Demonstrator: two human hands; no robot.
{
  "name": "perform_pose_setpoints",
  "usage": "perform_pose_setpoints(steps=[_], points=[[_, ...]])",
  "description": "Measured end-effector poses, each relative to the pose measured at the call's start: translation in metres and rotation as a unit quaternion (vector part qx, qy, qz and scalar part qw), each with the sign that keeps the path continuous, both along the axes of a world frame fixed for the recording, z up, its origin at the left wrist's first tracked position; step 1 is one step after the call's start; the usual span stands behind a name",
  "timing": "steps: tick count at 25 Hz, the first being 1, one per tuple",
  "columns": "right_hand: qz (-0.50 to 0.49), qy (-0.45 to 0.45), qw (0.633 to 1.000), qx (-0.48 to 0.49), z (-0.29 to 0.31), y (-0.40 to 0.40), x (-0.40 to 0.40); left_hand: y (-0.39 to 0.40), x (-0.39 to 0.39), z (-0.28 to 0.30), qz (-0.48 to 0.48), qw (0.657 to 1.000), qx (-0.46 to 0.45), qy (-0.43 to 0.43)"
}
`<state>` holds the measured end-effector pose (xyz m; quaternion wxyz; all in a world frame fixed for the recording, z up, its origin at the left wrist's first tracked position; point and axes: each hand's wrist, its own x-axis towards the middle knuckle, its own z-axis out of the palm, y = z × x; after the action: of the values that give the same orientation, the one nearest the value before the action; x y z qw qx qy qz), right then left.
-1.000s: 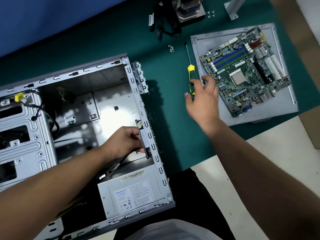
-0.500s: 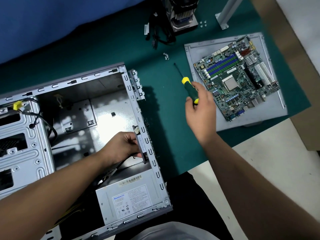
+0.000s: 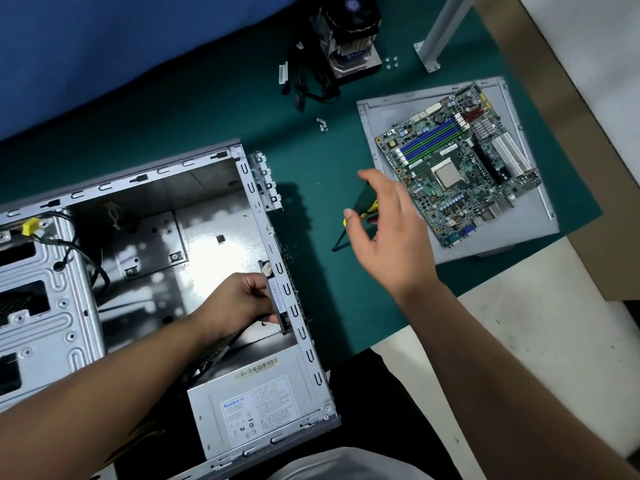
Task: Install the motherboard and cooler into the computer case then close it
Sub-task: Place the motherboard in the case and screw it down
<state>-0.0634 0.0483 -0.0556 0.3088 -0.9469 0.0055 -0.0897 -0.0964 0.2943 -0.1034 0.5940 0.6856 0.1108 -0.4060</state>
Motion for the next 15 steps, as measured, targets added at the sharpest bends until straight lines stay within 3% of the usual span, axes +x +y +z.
perform_pose_setpoints(steps=[3,5,10,12,15], points=[[-0.004,0.021,0.998,0.066,-0.012,-0.009,-0.009,0.000,-0.001,0.000,0.005,1.000,0.005,-0.003],[-0.069,0.037,0.982,0.171,-0.021,-0.020,-0.012,-0.001,-0.001,-0.001,0.010,1.000,0.006,-0.006],[-0.211,0.095,0.865,0.445,-0.047,-0.026,-0.037,0.000,0.000,-0.002,-0.005,1.000,0.006,-0.009],[-0.244,0.118,0.832,0.485,-0.056,-0.022,-0.046,0.000,0.000,-0.003,-0.006,1.000,0.006,-0.007],[-0.264,0.134,0.810,0.506,-0.060,-0.016,-0.055,0.000,0.000,-0.003,-0.010,1.000,0.009,-0.013]])
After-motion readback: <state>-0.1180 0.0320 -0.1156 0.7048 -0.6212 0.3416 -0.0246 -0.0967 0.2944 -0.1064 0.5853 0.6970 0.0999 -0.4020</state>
